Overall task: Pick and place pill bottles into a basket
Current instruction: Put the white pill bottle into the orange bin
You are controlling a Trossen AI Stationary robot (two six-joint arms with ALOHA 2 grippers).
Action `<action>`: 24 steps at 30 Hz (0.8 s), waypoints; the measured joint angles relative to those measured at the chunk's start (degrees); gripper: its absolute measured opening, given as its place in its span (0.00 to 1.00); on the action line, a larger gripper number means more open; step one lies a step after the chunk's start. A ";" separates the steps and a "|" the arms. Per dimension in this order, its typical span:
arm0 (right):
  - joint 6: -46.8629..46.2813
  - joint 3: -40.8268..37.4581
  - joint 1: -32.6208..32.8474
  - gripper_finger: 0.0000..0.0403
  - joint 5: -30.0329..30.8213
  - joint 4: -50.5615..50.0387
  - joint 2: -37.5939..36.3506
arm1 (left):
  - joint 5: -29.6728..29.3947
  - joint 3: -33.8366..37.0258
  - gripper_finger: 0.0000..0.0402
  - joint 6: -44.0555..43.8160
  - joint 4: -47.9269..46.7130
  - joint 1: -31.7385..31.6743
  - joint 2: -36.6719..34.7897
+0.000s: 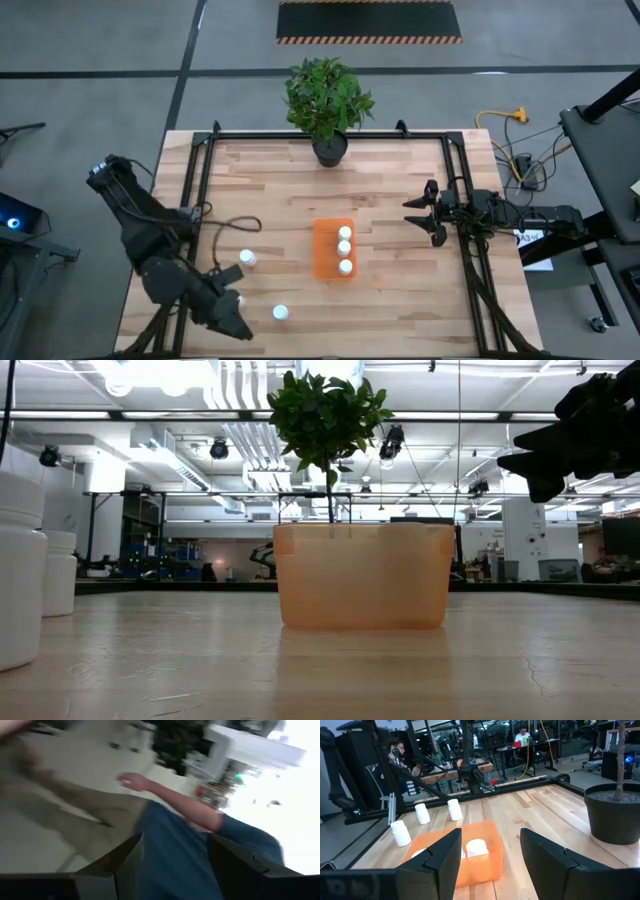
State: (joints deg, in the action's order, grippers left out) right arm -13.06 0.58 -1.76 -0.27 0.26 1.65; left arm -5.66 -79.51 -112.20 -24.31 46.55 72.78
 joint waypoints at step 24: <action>0.00 0.00 0.02 0.48 -0.01 -0.01 -0.04 | 8.34 -38.09 0.50 -13.91 -65.34 -1.36 26.40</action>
State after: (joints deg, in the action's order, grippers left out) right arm -13.06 0.58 -1.74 -0.29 0.25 1.61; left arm 2.68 -117.60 -126.11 -89.65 45.20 99.18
